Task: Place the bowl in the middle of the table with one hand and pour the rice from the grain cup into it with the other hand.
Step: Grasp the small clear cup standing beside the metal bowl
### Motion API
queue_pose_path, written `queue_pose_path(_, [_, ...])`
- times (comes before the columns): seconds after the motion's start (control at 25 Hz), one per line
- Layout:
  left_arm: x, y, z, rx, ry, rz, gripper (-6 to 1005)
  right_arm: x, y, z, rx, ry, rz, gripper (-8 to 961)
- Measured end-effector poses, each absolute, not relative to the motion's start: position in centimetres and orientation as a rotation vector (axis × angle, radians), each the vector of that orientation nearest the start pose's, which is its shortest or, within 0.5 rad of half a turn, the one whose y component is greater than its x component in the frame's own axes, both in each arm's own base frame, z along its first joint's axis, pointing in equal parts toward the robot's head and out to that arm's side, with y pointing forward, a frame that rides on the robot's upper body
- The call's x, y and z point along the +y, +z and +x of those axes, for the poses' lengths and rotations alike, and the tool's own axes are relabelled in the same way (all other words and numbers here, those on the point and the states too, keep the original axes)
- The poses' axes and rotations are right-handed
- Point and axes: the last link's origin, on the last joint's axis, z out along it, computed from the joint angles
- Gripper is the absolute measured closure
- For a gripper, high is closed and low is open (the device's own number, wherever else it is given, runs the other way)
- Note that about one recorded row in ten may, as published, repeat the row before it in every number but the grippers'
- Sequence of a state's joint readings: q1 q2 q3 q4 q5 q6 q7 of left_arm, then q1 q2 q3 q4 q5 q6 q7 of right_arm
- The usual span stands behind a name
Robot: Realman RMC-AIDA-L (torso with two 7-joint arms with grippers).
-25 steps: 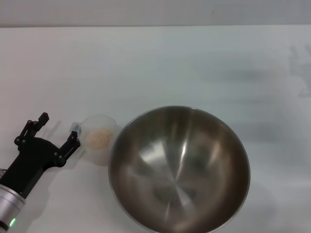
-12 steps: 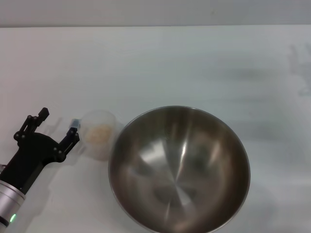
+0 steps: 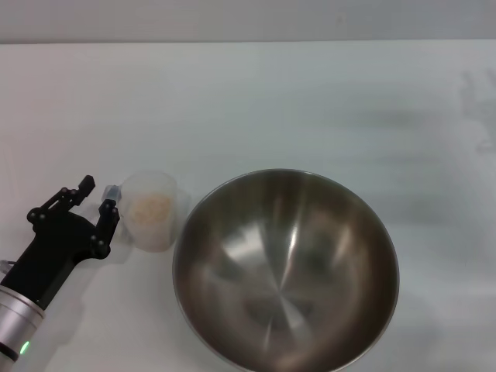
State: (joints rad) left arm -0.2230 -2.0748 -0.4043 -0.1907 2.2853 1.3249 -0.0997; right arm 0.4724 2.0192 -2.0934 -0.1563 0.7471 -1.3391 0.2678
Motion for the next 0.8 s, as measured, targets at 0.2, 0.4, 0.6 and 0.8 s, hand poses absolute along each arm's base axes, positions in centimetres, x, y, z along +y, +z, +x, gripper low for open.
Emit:
queue_pose_path(0.2, [23.1, -6.6, -33.4, -0.407, -0.659, -1.936, 554, 34.8, 4.4, 31.4, 0.427, 0.916, -1.441, 533])
queue_pose_path(0.4, [23.1, -6.6, -33.2, -0.401, -0.663, -1.935, 756, 34.8, 4.3, 31.4, 0.429, 0.918, -1.438, 533])
queue_pose_path(0.6, [23.4, -6.4, -32.9, -0.384, -0.679, -1.926, 944, 34.8, 4.4, 31.5, 0.431, 0.918, -1.435, 533])
queue_pose_path(0.8, [23.9, -5.9, -31.4, -0.204, -0.678, -1.878, 965, 34.9, 4.5, 31.5, 0.431, 0.919, -1.424, 533])
